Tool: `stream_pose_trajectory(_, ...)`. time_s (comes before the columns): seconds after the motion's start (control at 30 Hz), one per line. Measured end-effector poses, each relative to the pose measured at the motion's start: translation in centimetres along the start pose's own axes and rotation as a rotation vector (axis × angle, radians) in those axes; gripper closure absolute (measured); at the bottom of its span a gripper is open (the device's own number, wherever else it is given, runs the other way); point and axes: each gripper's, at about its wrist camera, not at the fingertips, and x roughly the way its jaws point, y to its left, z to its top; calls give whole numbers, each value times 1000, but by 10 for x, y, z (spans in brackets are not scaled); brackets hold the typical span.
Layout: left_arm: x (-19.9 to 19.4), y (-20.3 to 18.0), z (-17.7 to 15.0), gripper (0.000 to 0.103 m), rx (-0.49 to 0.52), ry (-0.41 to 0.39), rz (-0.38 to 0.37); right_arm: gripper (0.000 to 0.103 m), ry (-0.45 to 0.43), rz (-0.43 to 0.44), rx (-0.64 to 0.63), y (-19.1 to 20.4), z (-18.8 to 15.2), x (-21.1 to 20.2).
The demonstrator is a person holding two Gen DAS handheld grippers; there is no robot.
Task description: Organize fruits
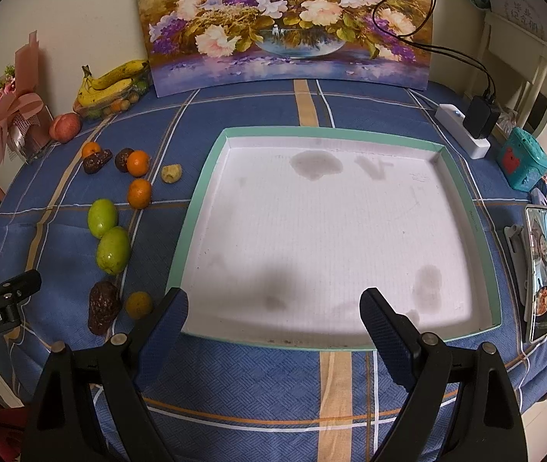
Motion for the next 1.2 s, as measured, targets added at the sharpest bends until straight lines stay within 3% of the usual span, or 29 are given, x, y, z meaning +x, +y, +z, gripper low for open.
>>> stream_pose_trajectory(0.07, 1, 2, 5, 0, -13, -15, 7, 12, -25, 8, 4, 2, 6, -3)
stream_pose_trajectory(0.1, 2, 2, 6, 0, -27, -8, -18, 12, -35, 12, 4, 3, 9, -5)
stream_pose_trajectory(0.23, 1, 13, 19, 0, -136, -110, -157, 12, -86, 58, -12, 14, 24, -9)
stream_pose_trajectory(0.37, -5, 27, 32, 0, -179, -211, -125, 12, -101, 107, -19, 28, 38, -7)
stream_pose_trajectory(0.47, -1, 33, 39, 0, -186, -168, -89, 12, -119, 134, -15, 37, 49, -8)
stream_pose_trajectory(0.57, 13, 38, 46, 0, -209, -64, -131, 12, -117, 147, -1, 42, 61, -6)
stream_pose_trajectory(0.7, 26, 44, 54, 0, -262, 7, -201, 12, -90, 137, -16, 49, 75, 2)
stream_pose_trajectory(1.0, 47, 50, 72, 1, -281, 39, -208, 12, -10, 243, 6, 69, 93, 24)
stream_pose_trajectory(1.2, 64, 58, 68, 6, -294, 98, -228, 19, 75, 273, -34, 91, 86, 45)
